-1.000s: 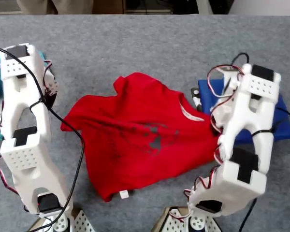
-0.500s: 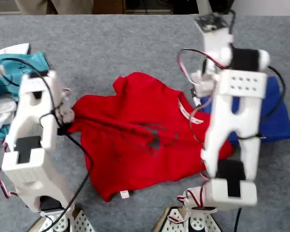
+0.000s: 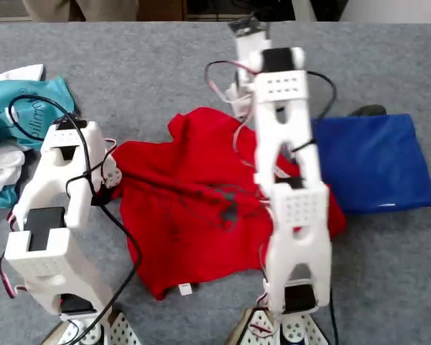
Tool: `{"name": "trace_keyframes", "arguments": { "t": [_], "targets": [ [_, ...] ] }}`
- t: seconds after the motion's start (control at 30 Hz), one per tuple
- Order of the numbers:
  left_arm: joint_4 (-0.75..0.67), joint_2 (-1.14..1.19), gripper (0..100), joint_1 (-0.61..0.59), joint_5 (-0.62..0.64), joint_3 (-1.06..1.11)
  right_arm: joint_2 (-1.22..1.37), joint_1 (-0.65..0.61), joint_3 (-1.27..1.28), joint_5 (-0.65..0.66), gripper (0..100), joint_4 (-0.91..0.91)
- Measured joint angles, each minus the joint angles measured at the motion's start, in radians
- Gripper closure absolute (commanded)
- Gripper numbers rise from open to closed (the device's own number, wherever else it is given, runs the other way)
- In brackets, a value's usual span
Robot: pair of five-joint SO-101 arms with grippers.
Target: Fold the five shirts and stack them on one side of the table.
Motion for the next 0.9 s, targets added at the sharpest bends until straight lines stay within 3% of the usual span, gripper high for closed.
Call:
{"name": "trace_keyframes", "arguments": {
  "t": [0.23,0.37,0.47,0.67,0.9],
  "targets": [
    [0.009,-0.009,98,0.000,-0.017,0.000,0.322,-0.072,-0.262,-0.072,86.7,0.026],
    [0.035,-0.009,98,-0.025,-0.031,-0.003,0.385,-0.072,-0.282,-0.089,99.8,0.057],
    [0.043,-0.009,98,-0.057,-0.038,-0.026,0.387,-0.057,-0.273,-0.089,99.5,0.060],
    [0.057,-0.009,98,-0.101,-0.075,-0.063,0.350,0.009,-0.153,-0.094,99.4,0.060],
    [0.150,-0.009,98,-0.103,-0.135,-0.121,0.098,0.084,0.279,-0.072,99.4,0.060]
  ]
}}
